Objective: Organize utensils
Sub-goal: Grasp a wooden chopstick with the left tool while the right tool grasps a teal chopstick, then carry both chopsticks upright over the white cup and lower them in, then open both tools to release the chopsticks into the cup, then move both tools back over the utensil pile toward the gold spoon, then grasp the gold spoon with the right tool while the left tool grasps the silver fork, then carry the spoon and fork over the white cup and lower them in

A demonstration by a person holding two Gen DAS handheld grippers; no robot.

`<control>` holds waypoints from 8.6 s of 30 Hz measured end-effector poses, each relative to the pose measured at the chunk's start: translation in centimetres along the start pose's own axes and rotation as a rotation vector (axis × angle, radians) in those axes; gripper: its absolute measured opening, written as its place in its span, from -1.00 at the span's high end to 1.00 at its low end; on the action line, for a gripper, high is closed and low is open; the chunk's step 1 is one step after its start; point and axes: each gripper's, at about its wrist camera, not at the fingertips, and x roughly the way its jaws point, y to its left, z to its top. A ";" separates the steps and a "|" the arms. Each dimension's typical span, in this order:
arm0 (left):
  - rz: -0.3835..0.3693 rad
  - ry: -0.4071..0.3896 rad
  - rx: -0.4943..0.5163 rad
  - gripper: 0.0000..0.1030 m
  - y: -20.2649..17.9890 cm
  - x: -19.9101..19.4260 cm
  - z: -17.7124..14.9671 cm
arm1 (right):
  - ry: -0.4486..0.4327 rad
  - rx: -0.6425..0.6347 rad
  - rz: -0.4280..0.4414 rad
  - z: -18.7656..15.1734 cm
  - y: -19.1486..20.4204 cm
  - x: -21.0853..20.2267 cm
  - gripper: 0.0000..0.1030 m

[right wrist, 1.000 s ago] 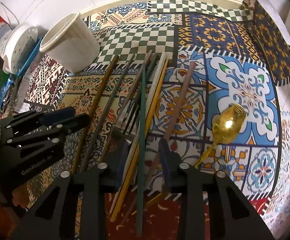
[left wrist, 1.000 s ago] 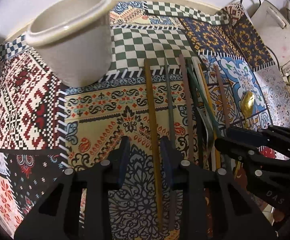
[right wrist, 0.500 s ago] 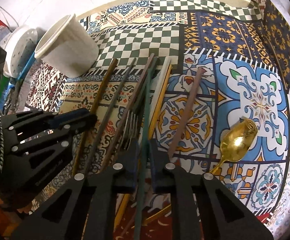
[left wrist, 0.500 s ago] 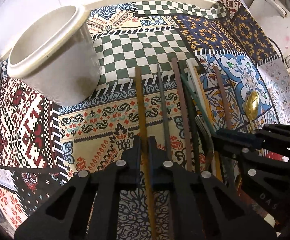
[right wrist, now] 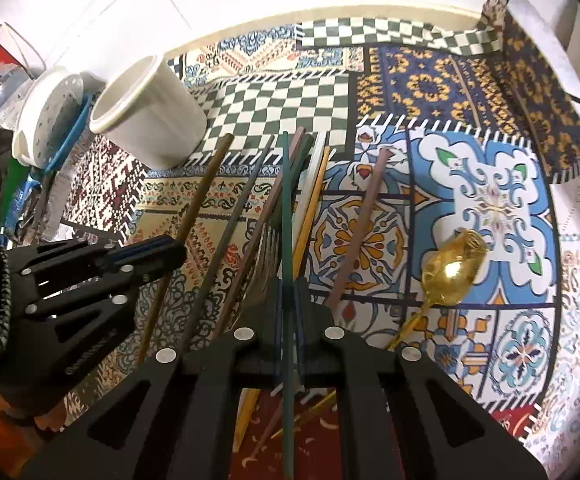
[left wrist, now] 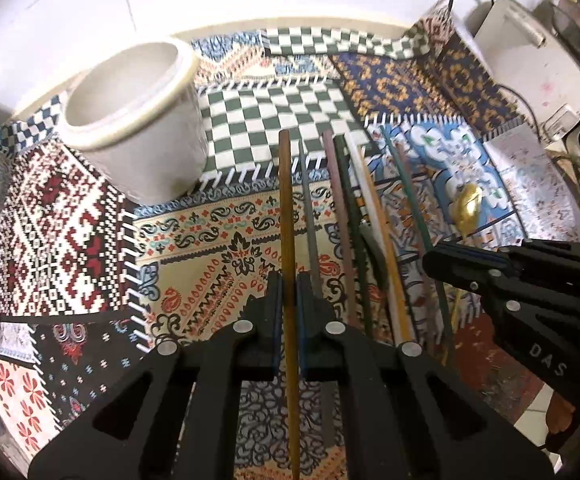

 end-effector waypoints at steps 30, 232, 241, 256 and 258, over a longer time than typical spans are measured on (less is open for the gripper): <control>-0.023 -0.383 -0.073 0.90 2.6 -15.6 -0.8 | -0.314 -0.031 -0.001 -0.1 4.3 -11.4 0.90; -0.170 -0.122 0.012 0.98 -4.6 -4.6 -0.5 | -0.135 0.053 -0.255 -0.5 -3.8 -2.8 0.39; -0.177 -0.203 0.012 0.99 -4.0 -8.6 -1.6 | -0.255 0.040 -0.231 -1.0 -1.7 -7.9 0.39; -0.165 -0.328 -0.043 1.00 -0.8 -14.2 -2.6 | -0.379 0.003 -0.204 -0.6 2.4 -12.1 0.40; -0.160 -0.349 -0.052 1.00 -0.3 -14.9 -2.5 | -0.397 -0.011 -0.200 -0.2 3.2 -12.6 0.40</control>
